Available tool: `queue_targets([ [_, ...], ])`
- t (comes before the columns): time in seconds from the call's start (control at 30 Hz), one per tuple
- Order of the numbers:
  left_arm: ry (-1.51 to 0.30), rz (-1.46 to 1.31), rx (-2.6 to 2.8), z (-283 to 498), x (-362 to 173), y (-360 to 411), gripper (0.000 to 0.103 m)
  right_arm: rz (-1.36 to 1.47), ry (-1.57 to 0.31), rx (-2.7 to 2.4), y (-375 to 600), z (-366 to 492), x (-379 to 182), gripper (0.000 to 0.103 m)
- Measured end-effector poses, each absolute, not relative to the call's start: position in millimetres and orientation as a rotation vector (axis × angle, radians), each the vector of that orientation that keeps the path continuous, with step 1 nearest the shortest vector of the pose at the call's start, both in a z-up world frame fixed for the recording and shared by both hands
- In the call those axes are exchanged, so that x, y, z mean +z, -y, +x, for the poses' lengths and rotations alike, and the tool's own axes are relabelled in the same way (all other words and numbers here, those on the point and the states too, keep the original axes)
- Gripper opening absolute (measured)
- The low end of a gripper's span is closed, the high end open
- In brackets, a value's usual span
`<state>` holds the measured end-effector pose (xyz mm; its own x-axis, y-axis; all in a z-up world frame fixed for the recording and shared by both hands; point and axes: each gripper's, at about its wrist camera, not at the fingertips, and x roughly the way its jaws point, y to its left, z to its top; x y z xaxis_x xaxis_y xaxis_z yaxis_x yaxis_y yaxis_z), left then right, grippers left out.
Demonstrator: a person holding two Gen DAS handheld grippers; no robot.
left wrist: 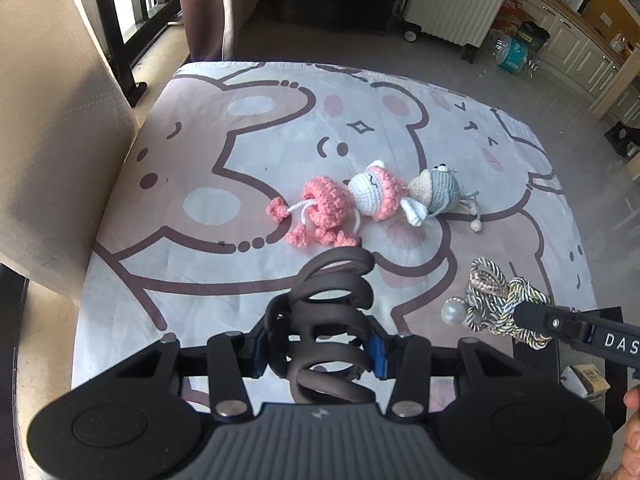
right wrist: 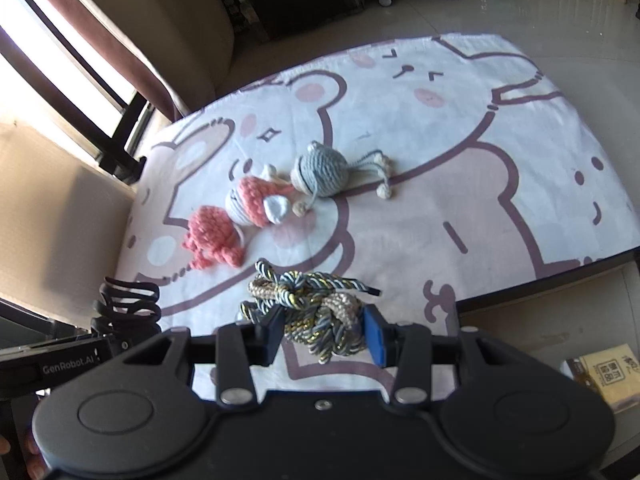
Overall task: Organize objects
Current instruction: 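Carry the claw clip with the left tool while the right tool carries the rope toy to the black box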
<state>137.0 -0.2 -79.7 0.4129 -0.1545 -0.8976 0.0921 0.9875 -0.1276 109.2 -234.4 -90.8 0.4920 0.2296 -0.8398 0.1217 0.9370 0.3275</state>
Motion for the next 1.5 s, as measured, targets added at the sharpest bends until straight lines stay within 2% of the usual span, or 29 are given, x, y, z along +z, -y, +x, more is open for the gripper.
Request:
queue_targets([
  [0.33, -1.08, -0.045, -0.189, 112, -37, 24, 0.048, 0.38, -0.987, 0.052, 258, 75, -43, 0.044],
  [0.67, -1.054, -0.011, -0.243, 92, -19, 62, 0.047, 0.394, -0.947, 0.003, 296, 42, -21, 0.044],
  [1.13, -1.071, 0.019, -0.319, 78, -26, 115, 0.047, 0.419, -0.934, -0.058, 344, 17, -21, 0.044],
  [1.5, -1.121, 0.019, -0.403, 72, -51, 169, 0.047, 0.428, -0.971, -0.128, 389, 6, -47, 0.044],
])
